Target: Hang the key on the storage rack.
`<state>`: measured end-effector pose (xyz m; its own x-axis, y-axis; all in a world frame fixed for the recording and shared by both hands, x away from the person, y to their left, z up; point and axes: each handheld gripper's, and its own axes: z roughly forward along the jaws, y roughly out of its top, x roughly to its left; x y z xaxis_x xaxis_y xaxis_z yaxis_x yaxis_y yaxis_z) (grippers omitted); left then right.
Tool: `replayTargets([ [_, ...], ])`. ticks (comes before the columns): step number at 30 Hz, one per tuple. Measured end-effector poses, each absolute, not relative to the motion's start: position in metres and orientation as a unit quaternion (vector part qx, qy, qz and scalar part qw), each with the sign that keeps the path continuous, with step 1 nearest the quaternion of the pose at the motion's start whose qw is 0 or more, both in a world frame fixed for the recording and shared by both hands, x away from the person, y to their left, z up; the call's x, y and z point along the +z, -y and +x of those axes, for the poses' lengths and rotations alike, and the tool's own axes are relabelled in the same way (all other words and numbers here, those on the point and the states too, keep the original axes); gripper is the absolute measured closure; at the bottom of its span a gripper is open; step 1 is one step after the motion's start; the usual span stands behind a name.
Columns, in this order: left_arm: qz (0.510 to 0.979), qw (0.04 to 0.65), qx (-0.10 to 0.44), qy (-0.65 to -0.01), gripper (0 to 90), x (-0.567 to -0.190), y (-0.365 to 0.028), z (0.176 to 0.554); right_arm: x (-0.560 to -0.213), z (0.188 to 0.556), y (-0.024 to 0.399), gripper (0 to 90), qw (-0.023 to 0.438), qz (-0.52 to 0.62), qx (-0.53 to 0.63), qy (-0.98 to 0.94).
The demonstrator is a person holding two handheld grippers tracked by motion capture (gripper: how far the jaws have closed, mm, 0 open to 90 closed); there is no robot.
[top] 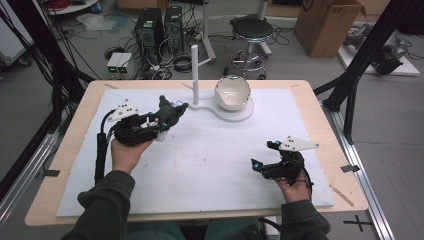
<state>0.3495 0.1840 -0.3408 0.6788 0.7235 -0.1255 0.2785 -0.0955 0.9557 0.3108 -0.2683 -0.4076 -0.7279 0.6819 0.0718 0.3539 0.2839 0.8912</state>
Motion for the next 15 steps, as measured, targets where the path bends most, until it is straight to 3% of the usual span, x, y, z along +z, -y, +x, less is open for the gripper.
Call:
replayTargets([
  [15,0.715,0.577,0.187,-0.349,54.5,-0.324,-0.177,0.370,-0.407,0.311,0.268,7.6,0.167,0.328,0.499,-0.784],
])
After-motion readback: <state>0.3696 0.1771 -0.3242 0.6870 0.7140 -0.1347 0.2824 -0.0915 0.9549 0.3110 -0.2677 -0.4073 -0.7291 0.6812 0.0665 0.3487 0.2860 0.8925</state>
